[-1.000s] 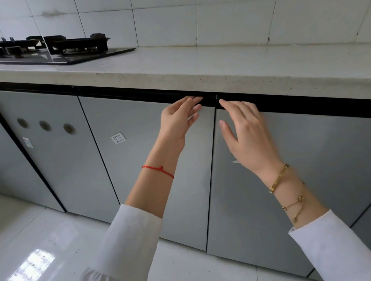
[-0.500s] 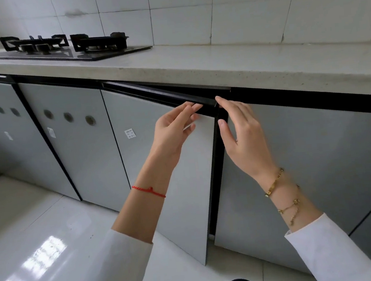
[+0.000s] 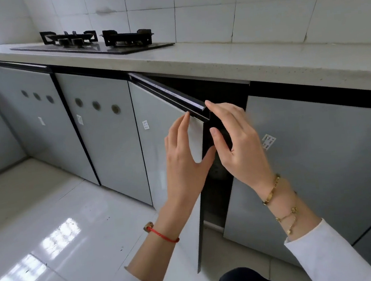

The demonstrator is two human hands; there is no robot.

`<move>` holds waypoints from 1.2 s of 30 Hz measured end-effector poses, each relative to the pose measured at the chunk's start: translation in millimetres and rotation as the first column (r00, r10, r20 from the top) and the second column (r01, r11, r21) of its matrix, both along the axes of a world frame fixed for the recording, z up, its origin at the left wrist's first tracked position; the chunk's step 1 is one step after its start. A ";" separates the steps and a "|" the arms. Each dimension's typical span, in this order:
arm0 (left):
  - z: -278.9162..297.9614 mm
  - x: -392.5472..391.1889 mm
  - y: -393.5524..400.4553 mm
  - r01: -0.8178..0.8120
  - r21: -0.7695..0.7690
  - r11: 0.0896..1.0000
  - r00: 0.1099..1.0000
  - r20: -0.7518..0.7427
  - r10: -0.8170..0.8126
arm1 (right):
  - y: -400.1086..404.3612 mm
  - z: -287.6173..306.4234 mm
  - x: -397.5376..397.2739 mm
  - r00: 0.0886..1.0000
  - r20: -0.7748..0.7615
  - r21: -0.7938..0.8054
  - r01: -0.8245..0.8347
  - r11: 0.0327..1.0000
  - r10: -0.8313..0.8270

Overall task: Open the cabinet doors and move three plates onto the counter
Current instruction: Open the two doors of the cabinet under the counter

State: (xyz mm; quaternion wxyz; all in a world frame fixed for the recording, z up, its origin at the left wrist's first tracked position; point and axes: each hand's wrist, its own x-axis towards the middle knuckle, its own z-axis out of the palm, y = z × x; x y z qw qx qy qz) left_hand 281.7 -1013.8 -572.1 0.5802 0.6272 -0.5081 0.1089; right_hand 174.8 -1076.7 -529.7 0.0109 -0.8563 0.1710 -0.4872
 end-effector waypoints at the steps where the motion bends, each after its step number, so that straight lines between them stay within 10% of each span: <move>1: -3.7 1.6 3.5 -0.018 0.008 1.000 1.000 0.001 0.018 | 4.1 0.1 2.4 1.000 0.000 -0.006 -0.017 1.000 0.017; 36: -26.6 133.8 146.7 -0.545 -0.083 0.834 0.820 0.151 0.551 | 74.2 -1.3 194.6 0.806 -0.008 -0.204 -0.580 0.788 0.591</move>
